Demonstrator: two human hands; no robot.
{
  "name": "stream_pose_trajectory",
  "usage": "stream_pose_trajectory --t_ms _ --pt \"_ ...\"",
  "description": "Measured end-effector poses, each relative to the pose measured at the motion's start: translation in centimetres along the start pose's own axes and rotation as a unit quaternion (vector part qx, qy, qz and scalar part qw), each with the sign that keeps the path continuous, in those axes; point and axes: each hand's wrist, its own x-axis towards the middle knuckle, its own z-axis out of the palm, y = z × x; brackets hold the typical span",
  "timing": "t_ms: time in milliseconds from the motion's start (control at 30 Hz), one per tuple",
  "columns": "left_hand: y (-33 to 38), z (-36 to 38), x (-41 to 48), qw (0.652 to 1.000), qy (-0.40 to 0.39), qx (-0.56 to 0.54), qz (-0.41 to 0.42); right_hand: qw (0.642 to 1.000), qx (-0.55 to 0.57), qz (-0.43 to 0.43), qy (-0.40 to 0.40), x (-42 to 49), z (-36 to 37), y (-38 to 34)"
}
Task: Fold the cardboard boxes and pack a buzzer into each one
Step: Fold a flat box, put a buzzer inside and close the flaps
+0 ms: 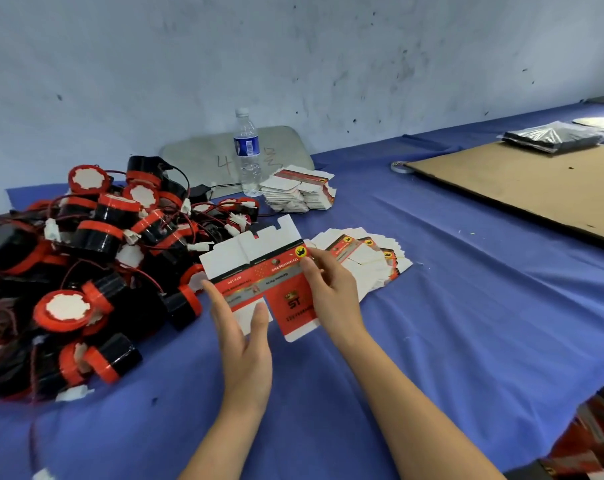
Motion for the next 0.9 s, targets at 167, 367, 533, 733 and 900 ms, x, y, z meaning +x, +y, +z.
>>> stream_pose_trajectory --t_ms 167,367,533,733,900 --pt "0.1 -0.1 0.2 1.0 0.017 0.0 -0.011 0.999 0.021 0.005 -0.026 -0.6 0.3 -0.7" --pt "0.9 1.0 -1.2 0.995 -0.072 0.049 0.049 0.985 0.069 0.017 -0.158 -2.7 1.5 -1.1" --pt "0.2 0.6 -0.8 0.975 -0.066 0.199 0.08 0.917 0.267 0.156 -0.251 -2.4 1.2 -1.5" --pt "0.9 0.1 -0.4 0.99 -0.002 0.109 0.089 0.898 0.294 0.186 -0.27 -2.2 1.5 -1.1" --pt "0.7 0.3 -0.2 0.996 0.011 0.0 0.093 0.928 0.247 0.119 -0.253 -1.9 1.2 -2.1"
